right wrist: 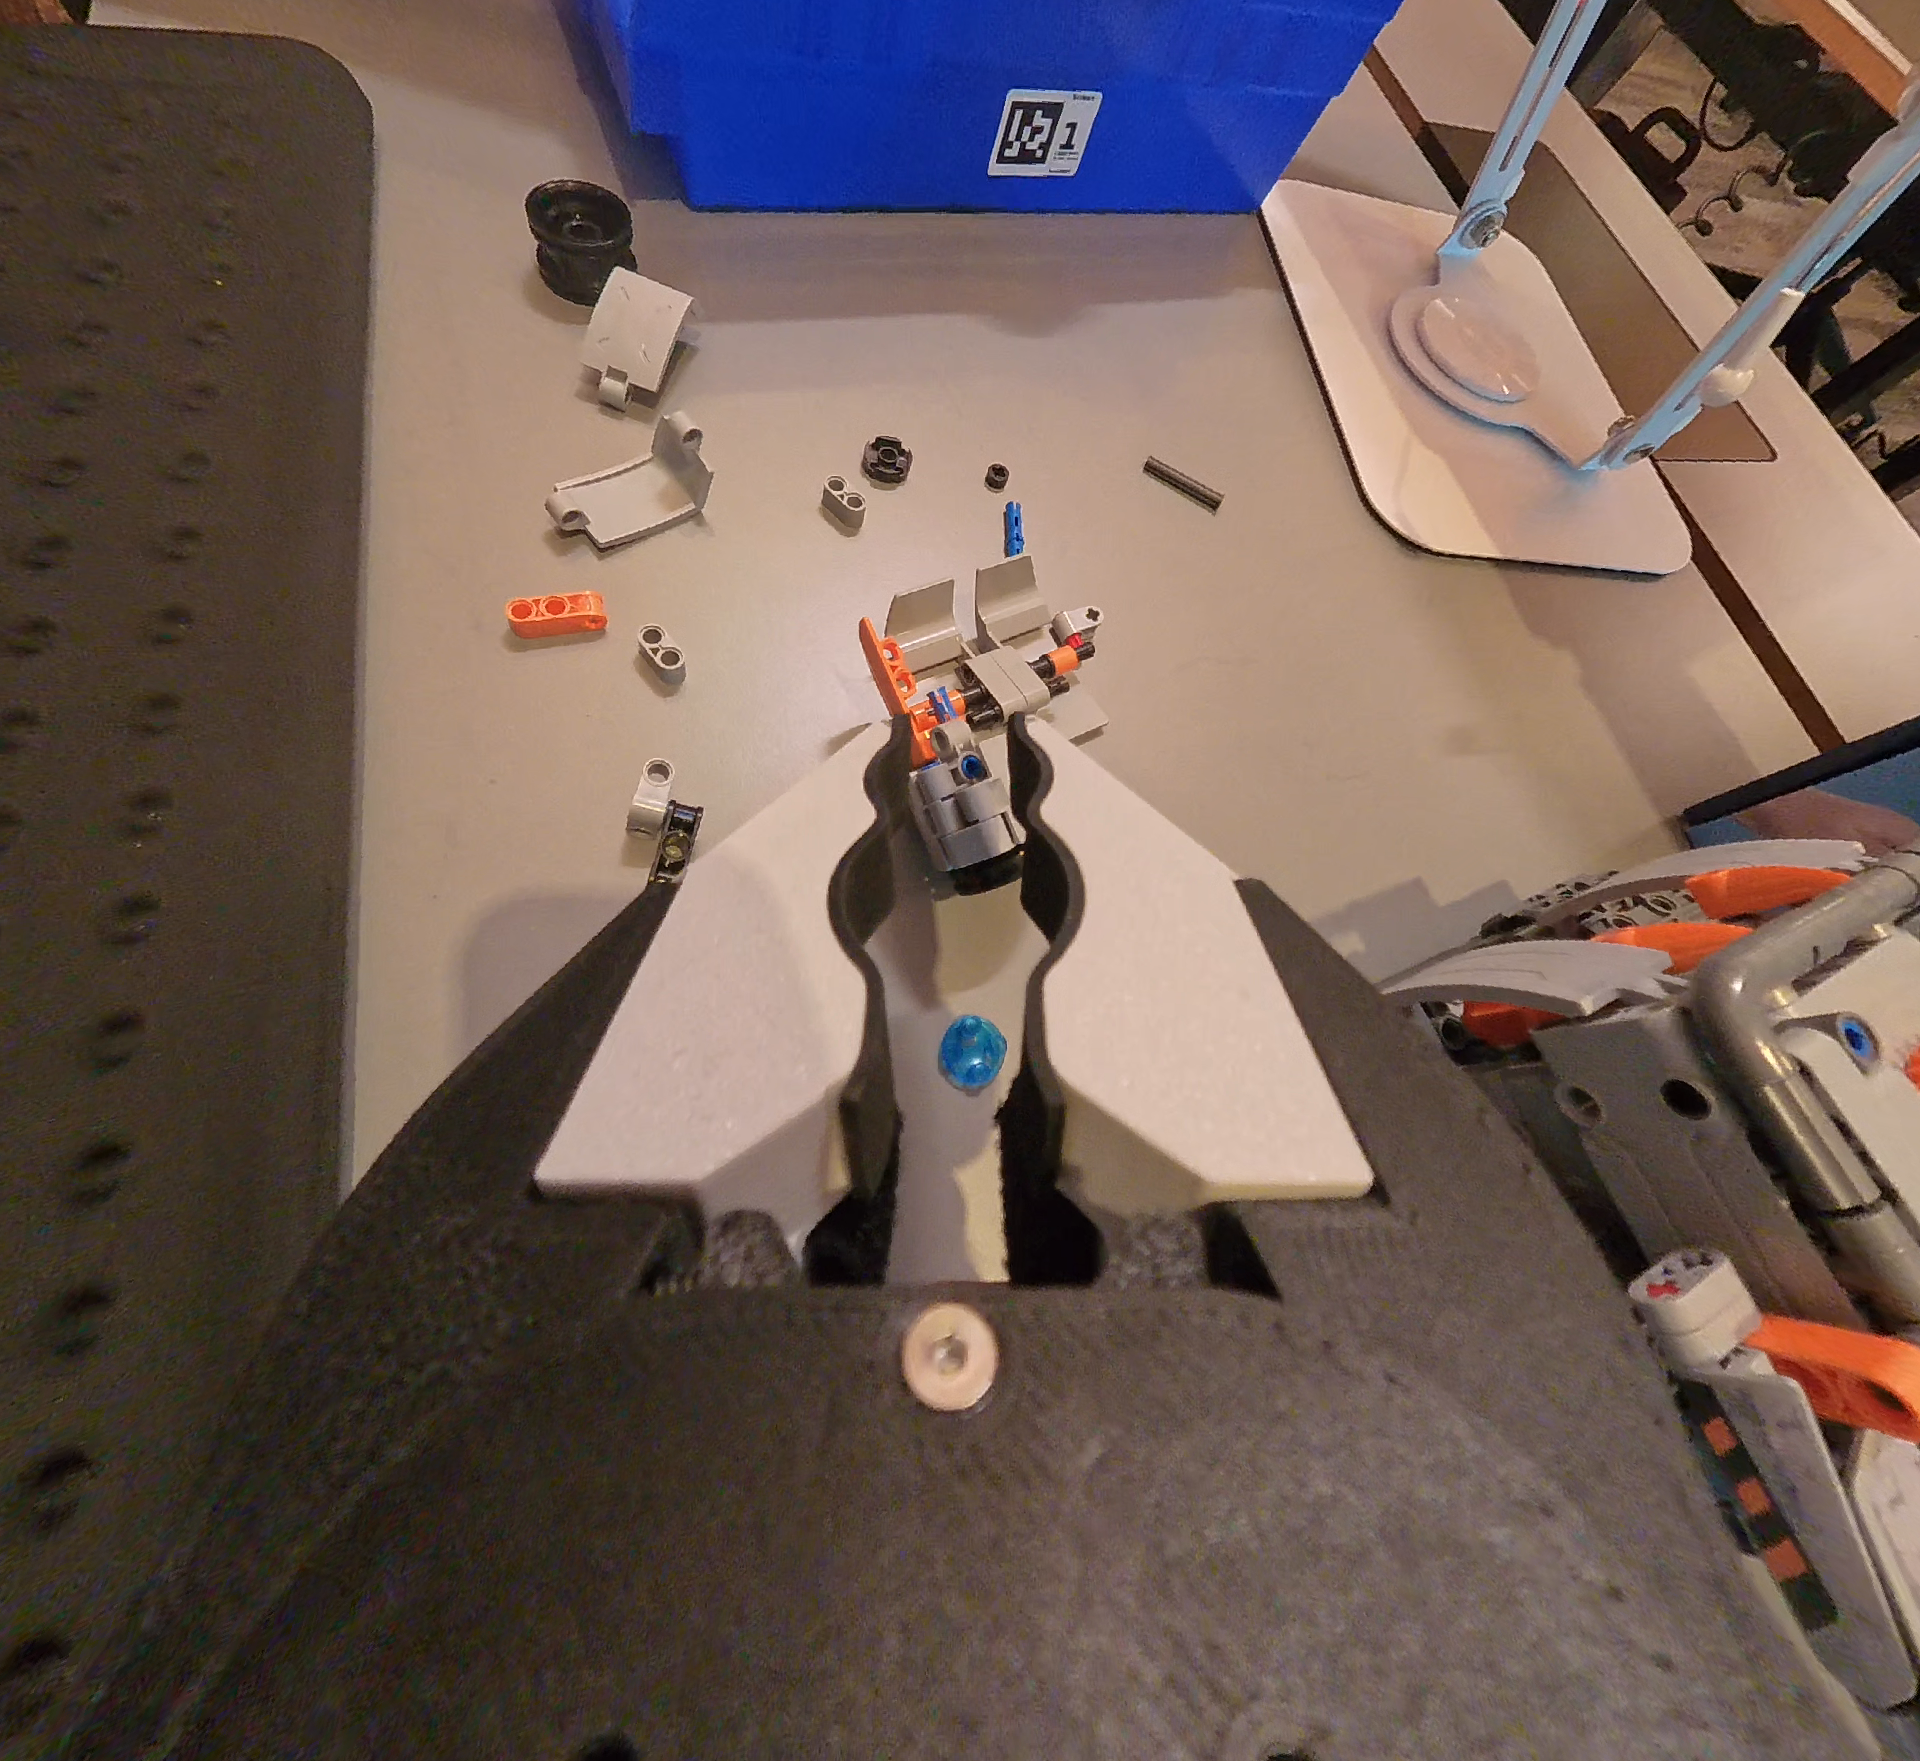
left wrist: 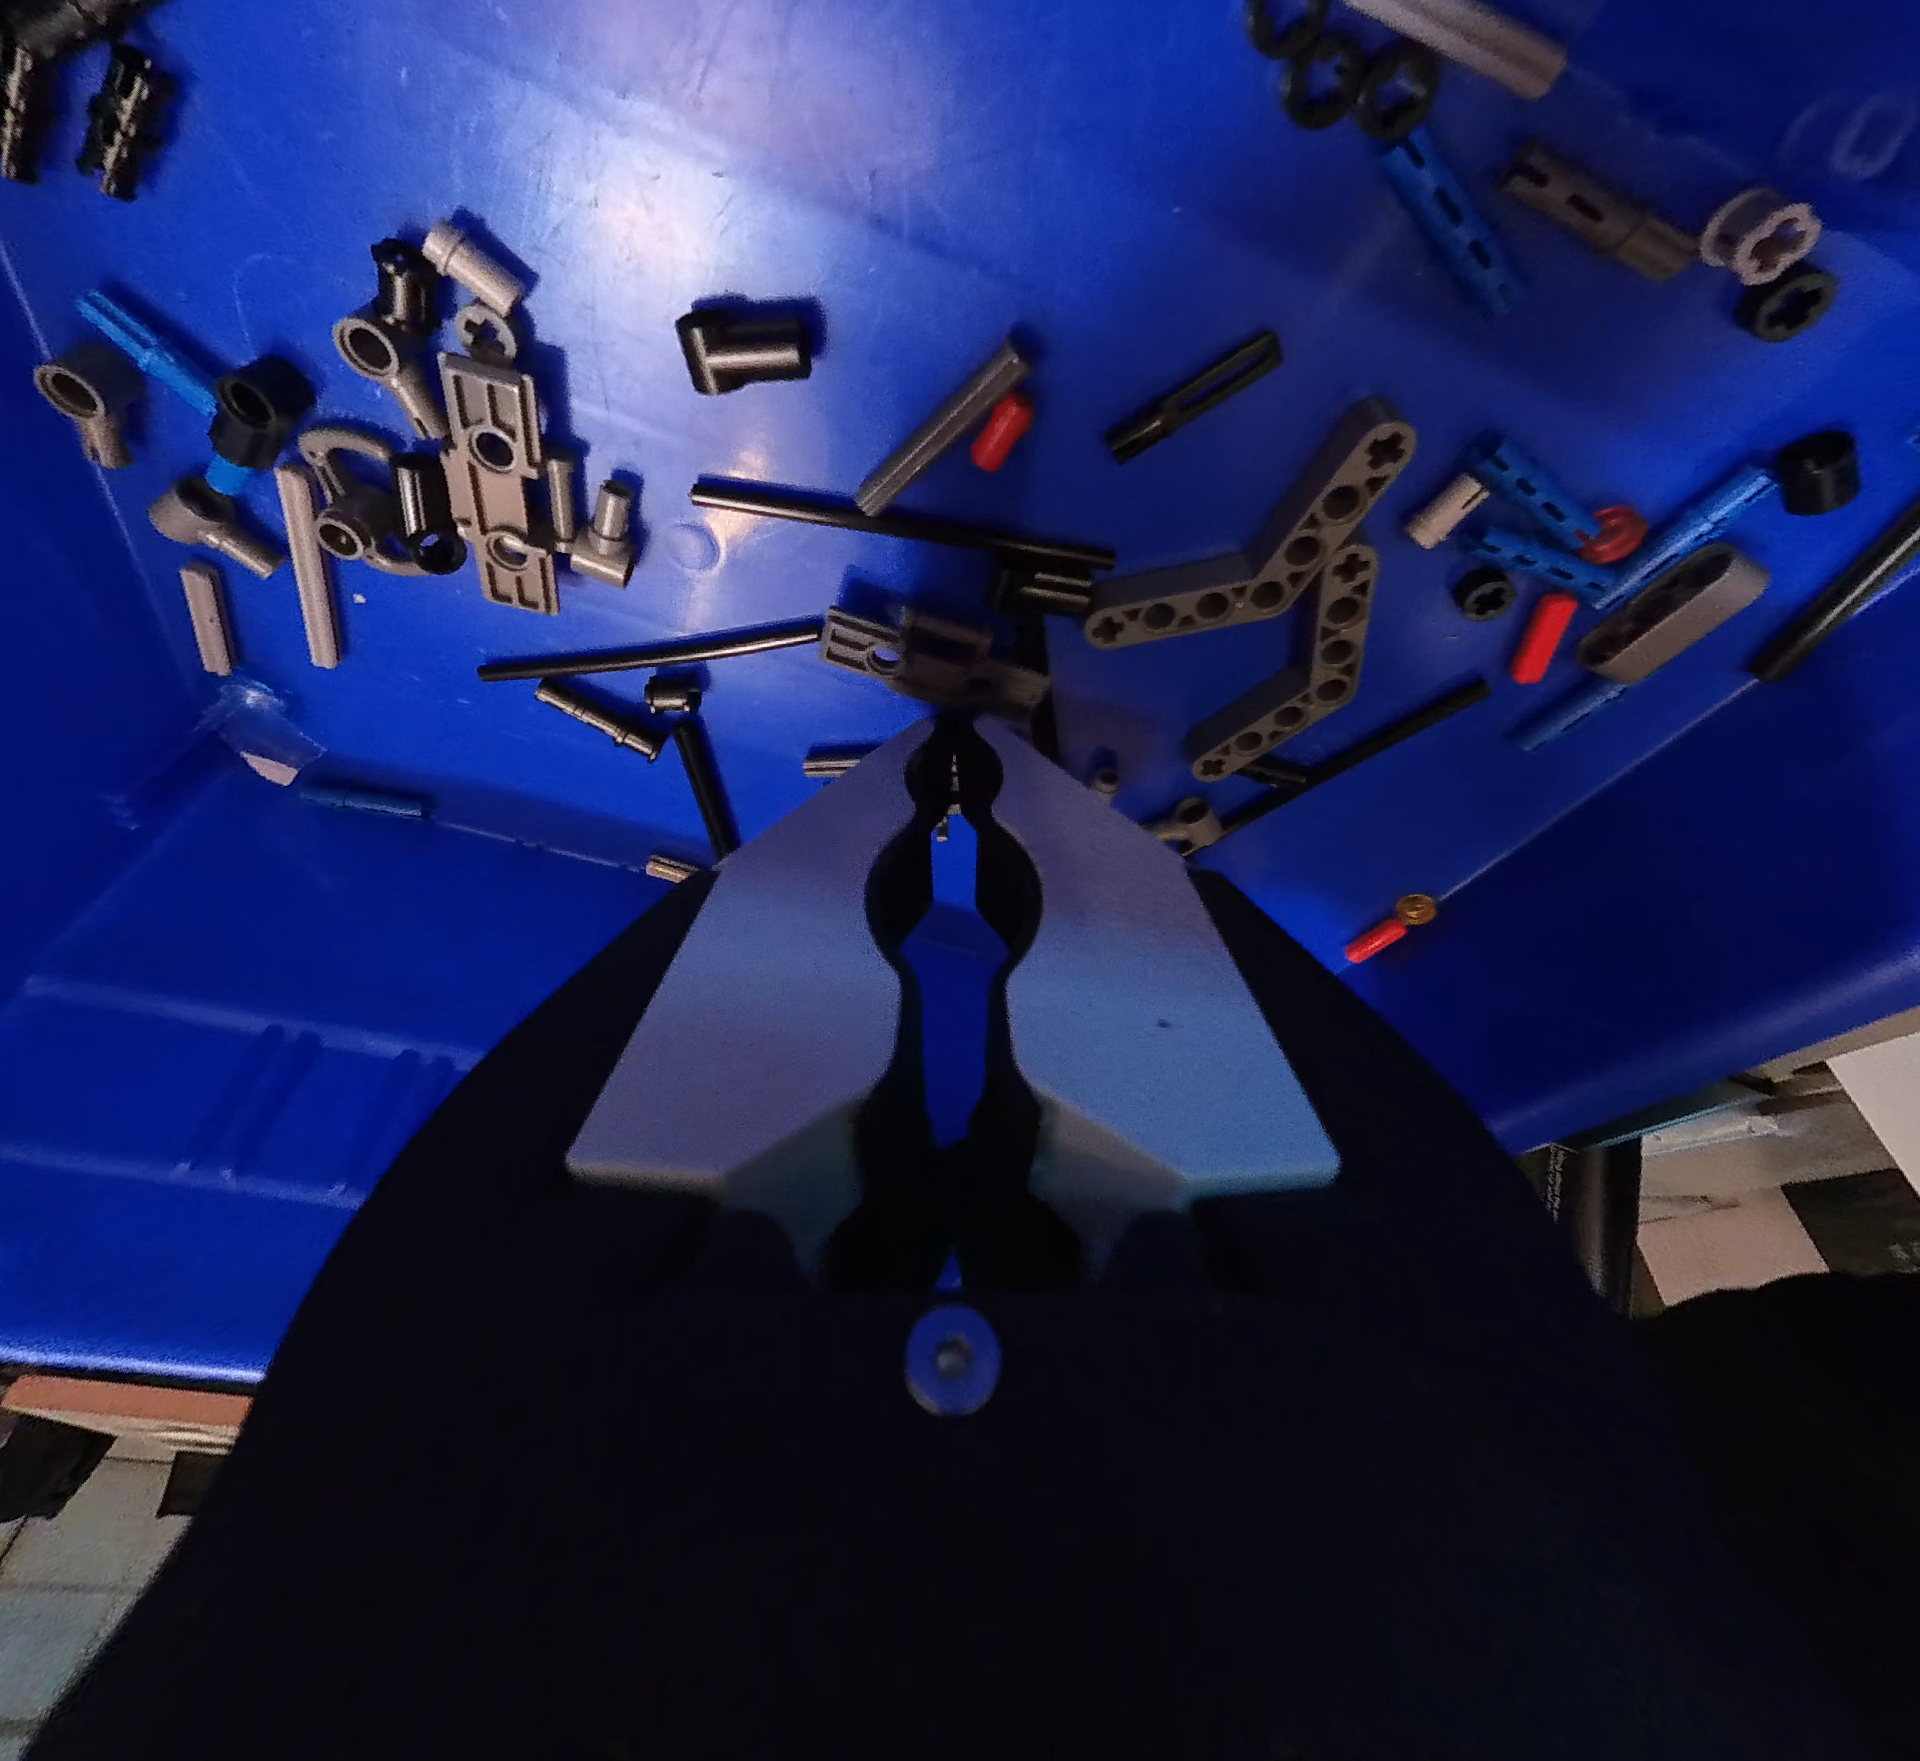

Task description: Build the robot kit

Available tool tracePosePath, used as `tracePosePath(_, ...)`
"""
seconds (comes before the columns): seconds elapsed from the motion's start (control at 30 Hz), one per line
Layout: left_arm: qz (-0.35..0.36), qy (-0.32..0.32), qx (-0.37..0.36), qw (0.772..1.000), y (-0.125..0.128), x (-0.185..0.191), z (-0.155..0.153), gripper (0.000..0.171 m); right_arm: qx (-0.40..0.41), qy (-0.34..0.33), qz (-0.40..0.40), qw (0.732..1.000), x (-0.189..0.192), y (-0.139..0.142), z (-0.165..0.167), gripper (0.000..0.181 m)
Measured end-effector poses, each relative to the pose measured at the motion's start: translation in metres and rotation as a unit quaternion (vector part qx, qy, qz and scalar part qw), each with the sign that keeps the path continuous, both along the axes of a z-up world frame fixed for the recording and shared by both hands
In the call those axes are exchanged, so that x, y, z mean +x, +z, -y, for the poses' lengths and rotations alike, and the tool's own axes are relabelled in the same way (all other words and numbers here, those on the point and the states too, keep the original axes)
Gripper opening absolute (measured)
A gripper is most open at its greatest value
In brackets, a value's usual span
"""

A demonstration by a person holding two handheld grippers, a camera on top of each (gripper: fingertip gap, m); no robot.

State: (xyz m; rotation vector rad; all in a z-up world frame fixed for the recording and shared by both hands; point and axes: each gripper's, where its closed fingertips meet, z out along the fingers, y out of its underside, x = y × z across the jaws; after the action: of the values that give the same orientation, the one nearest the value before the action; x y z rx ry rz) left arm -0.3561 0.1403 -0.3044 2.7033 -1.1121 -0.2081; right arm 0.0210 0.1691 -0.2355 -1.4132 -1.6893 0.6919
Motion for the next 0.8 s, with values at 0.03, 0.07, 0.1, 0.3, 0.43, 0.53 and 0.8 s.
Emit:
tracePosePath(0.03,-0.001,-0.002,0.000,1.000,0.000,0.000,0.000,0.000,0.000,0.000,0.000,1.000,0.000,0.000,0.000,0.016)
tracePosePath(0.07,-0.002,-0.005,0.000,1.000,0.000,0.000,0.000,0.000,0.000,0.000,-0.001,1.000,0.000,0.000,0.000,0.016)
tracePosePath(0.1,-0.003,-0.008,0.001,1.000,0.000,0.000,-0.001,0.000,0.000,-0.001,-0.001,1.000,0.000,0.001,0.000,0.016)
tracePosePath(0.3,0.053,-0.034,0.026,0.998,0.005,0.017,-0.006,0.000,-0.001,0.000,-0.001,1.000,0.000,0.000,0.000,0.016)
tracePosePath(0.43,0.076,-0.021,0.072,0.994,0.021,0.014,-0.018,0.000,-0.003,0.000,0.000,1.000,0.000,0.000,-0.001,0.016)
tracePosePath(0.53,0.079,-0.007,0.111,0.991,0.036,0.004,-0.028,0.005,-0.004,0.000,-0.001,1.000,0.000,0.000,-0.001,0.016)
tracePosePath(0.8,0.046,0.017,0.177,0.983,0.059,-0.030,-0.044,0.029,-0.008,-0.002,0.003,1.000,0.000,-0.003,-0.002,0.016)
